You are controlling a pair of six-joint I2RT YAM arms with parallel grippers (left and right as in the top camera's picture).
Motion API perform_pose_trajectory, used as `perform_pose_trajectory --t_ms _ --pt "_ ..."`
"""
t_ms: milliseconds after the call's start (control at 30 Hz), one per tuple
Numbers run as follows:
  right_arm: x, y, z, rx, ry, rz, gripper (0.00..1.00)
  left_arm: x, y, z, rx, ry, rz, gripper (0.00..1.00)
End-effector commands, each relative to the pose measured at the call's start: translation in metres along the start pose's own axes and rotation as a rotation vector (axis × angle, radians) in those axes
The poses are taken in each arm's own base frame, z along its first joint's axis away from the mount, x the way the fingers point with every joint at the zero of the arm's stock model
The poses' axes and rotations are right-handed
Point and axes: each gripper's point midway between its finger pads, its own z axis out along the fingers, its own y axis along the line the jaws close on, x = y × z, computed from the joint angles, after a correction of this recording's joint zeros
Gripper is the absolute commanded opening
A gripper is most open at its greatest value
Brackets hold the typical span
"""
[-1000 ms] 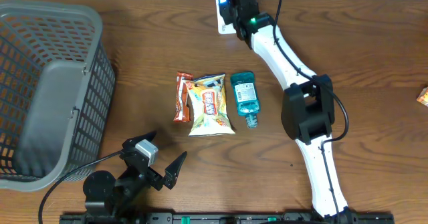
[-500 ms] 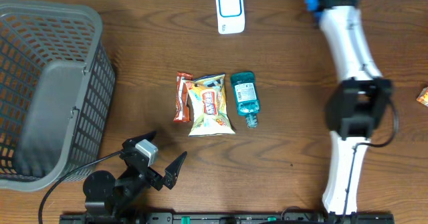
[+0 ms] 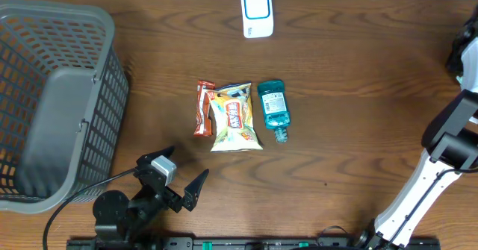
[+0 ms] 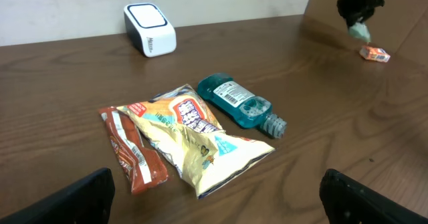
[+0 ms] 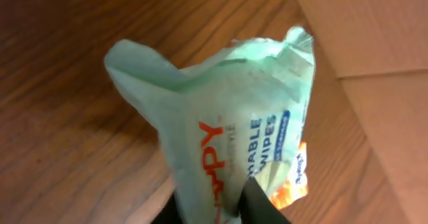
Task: Scan the item barcode
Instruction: 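Carry the wipes pack to the far right and release it, then reach the right gripper down to the teal mouthwash bottle neck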
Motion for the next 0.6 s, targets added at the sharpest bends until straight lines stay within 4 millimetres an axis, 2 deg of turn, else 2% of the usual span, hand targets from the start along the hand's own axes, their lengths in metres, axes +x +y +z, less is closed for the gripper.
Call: perform_pose_trajectory --t_ms 0,67,100,233,367,467,567 --pt "-0.02 -0.005 -0.03 -0.035 -0.065 0.1 0.61 0.0 -0.001 0.0 0.002 -0.004 0.02 0.98" --pt "-0.028 -0.008 -0.047 -0.046 -0.091 0.135 0.95 0.0 -0.001 0.0 0.002 -0.004 0.02 0.98" --pt "-0.033 -0.008 -0.058 -0.069 -0.11 0.149 0.99 0.0 -0.001 0.0 0.002 -0.004 0.021 0.98" --pt "-0.051 0.001 -0.118 -0.241 -0.196 0.159 0.99 0.0 -0.001 0.0 0.002 -0.004 0.021 0.98" --pt "-0.059 0.02 -0.209 -0.549 -0.291 0.138 0.99 0.0 -0.001 0.0 0.002 -0.004 0.021 0.98" --pt "-0.048 0.035 -0.276 -0.767 -0.307 0.135 0.99 0.0 -0.001 0.0 0.002 -0.004 0.021 0.98" --pt "-0.022 0.059 -0.335 -0.984 -0.264 0.088 0.99 0.0 -0.001 0.0 0.002 -0.004 0.021 0.98"
